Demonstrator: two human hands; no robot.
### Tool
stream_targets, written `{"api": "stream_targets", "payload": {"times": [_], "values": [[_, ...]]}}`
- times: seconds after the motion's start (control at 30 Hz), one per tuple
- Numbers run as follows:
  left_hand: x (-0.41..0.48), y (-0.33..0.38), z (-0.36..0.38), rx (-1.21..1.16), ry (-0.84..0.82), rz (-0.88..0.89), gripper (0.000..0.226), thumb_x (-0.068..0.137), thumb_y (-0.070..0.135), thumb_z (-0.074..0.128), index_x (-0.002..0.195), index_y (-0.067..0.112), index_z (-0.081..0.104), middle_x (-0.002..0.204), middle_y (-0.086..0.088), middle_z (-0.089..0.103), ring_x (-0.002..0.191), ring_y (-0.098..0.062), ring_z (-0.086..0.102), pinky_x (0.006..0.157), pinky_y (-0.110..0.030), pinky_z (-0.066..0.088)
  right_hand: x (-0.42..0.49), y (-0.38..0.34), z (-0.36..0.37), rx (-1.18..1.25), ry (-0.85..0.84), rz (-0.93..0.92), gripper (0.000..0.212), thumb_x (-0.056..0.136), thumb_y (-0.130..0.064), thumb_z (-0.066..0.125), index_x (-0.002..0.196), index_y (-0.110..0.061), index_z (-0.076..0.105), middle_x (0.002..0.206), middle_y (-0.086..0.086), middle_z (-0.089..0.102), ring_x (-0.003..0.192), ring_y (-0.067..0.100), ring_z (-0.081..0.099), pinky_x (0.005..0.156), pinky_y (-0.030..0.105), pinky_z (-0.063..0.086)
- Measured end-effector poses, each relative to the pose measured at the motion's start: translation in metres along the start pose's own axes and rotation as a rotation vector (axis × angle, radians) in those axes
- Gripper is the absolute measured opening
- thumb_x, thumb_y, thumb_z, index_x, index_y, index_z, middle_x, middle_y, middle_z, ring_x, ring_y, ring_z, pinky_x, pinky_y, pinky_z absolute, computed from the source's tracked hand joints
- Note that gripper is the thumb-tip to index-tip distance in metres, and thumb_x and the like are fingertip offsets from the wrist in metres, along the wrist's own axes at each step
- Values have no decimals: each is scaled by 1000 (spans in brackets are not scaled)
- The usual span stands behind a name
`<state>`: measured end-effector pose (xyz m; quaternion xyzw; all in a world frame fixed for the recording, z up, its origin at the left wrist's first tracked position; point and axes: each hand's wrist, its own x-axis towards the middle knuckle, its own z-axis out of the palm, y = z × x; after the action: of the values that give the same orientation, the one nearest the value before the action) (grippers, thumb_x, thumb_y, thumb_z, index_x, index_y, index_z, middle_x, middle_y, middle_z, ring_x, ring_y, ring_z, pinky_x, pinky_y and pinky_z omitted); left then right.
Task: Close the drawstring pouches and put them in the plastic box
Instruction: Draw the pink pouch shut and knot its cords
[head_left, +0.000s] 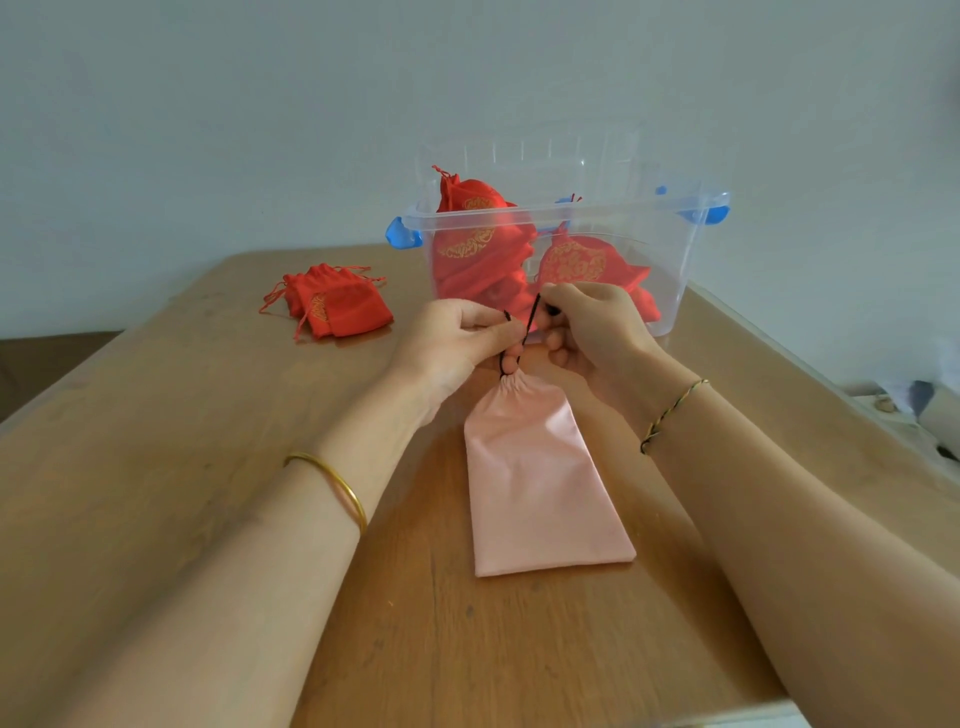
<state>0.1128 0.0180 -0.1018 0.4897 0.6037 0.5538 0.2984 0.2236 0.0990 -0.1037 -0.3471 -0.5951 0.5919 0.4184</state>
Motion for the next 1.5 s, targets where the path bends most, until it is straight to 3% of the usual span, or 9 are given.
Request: {"api": "stream_targets", "payload": {"times": [0.13,0.33,0.43,0.53,0.83,1.17,1.27,1.4,1.5], "values": [[0,2,-1,81,-93,-9,12,85,6,62,81,-5,66,60,-6,59,45,-3,52,42,-8,35,-3,-3,3,-187,-34,-175,30,91,-11,51,61,-4,52,42,-2,47,35,6,40,40,17,34],[-1,-1,2,122,-97,-76,26,89,14,58,64,7,61,50,1,56,43,-5,49,42,-14,35,0,0,4,-374,-14,-337,16,85,-6,56,69,-10,55,55,-2,53,43,1,45,50,20,39],[0,-3,1,34,-55,-162,23,90,12,57,68,9,63,54,0,57,47,-8,51,44,-20,33,5,4,-4,-440,11,-251,4,82,-6,62,86,-7,61,73,6,60,55,15,56,54,26,46],[0,-3,0,-63,-33,-227,22,90,10,55,69,7,63,53,-1,57,46,-9,51,43,-20,31,8,4,-8,-558,76,-272,20,73,2,63,89,-9,60,84,8,62,71,27,62,64,36,52],[1,-3,0,-103,-9,-248,16,90,10,56,80,1,65,53,-1,57,45,-9,51,40,-18,30,-8,-6,2,-503,-174,-134,14,82,0,48,89,-3,60,68,8,63,49,19,56,37,18,40],[1,-4,-2,-112,21,-260,13,87,11,60,75,9,65,57,1,63,49,-9,55,42,-18,29,-5,-7,-9,-684,-186,-241,6,79,-3,65,81,-4,71,65,12,66,56,12,57,67,26,51],[1,-5,-3,-109,19,-266,8,87,11,62,80,11,66,62,2,67,52,-5,60,42,-16,27,-6,-10,-9,-795,-129,-313,7,78,-6,65,77,-7,72,54,-9,55,50,0,51,54,9,38],[3,-6,-4,-137,49,-268,6,85,7,62,84,9,67,65,0,68,54,-5,61,43,-16,27,-7,-11,-5,-863,-82,-312,16,76,-4,59,79,9,67,66,22,58,60,11,43,48,16,32],[4,-6,-7,-171,67,-267,10,83,0,61,82,9,67,69,-4,67,59,-9,61,42,-16,28,-11,-16,-6,-793,-135,-194,16,74,-6,59,68,7,65,48,5,51,37,4,39,35,10,28]]}}
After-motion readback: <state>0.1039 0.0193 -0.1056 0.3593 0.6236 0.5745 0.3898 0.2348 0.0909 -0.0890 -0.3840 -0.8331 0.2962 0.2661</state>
